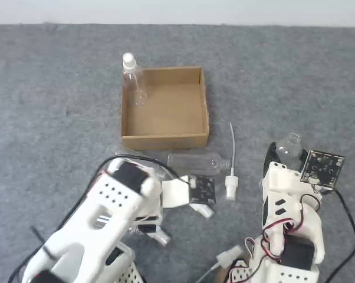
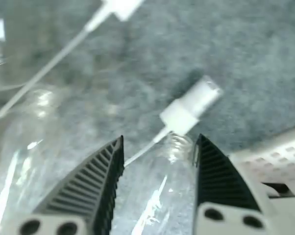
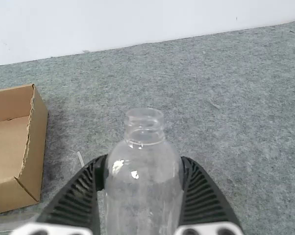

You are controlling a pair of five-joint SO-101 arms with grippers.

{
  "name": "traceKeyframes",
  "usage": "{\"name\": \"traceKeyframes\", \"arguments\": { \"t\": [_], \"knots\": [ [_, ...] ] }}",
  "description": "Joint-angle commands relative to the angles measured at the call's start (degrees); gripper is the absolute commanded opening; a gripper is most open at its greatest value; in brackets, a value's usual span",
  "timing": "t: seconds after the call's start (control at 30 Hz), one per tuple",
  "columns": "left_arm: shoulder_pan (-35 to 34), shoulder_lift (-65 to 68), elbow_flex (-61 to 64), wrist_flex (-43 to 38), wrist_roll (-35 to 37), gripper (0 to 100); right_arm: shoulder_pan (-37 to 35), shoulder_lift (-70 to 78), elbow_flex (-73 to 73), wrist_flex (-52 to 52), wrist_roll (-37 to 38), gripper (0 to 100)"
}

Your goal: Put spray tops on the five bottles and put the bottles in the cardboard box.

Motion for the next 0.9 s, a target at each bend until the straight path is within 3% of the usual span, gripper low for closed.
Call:
{"name": "traceKeyframes", "arguments": {
  "t": [0.0, 0.37, 0.6, 0.87],
  "knots": [
    [3.3, 4.5, -3.0, 0.5, -0.4, 22, 0.8, -0.8, -0.4, -1.5, -0.5, 0.6],
    [9.9, 12.3, 5.4, -11.3, -0.4, 22, 0.8, -0.8, -0.4, -1.5, -0.5, 0.6],
    [10.5, 16.3, 9.5, -19.8, -0.3, 22, 0.7, -0.8, -0.4, -1.5, -0.4, 0.6],
    [10.5, 19.3, 7.9, -20.4, 2.5, 16, 0.7, -0.8, -0.4, -1.5, -0.4, 0.6]
  ]
}}
